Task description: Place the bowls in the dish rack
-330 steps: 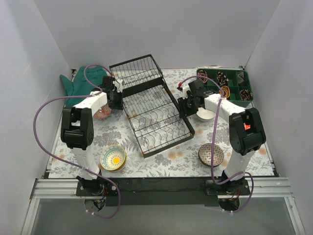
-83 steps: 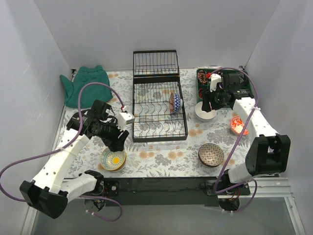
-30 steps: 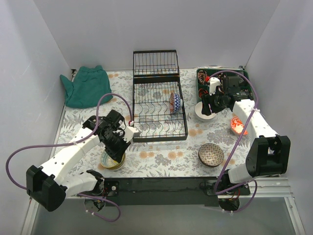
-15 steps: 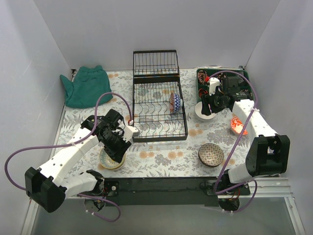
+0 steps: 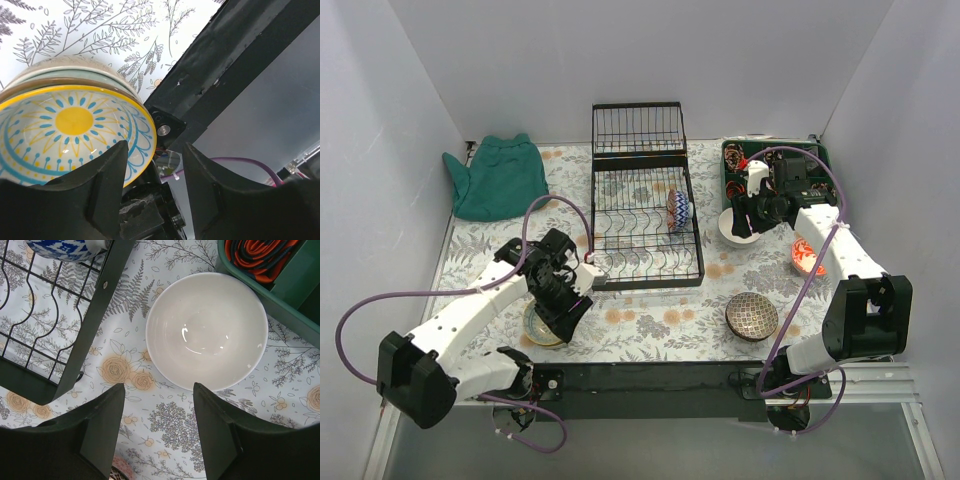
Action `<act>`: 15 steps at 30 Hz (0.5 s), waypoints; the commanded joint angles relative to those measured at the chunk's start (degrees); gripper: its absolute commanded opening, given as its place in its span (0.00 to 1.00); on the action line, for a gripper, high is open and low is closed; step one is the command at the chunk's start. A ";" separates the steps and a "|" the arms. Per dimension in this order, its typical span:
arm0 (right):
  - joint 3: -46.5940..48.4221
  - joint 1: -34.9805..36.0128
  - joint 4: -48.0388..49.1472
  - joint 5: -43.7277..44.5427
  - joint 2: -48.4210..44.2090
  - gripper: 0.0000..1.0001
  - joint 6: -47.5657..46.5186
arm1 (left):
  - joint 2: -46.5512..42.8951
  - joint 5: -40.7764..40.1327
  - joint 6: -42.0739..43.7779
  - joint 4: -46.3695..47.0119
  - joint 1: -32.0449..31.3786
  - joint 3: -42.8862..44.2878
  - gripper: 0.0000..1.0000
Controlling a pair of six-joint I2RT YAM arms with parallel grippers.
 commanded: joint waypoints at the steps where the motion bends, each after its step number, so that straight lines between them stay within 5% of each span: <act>1: -0.23 -0.08 1.98 -0.05 -0.93 0.65 0.01 | 1.97 -0.83 0.14 2.52 -0.20 -1.42 0.48; 15: -0.23 -0.17 2.07 -0.58 -0.14 0.65 0.28 | 5.14 1.28 2.17 4.20 -1.61 -2.30 0.55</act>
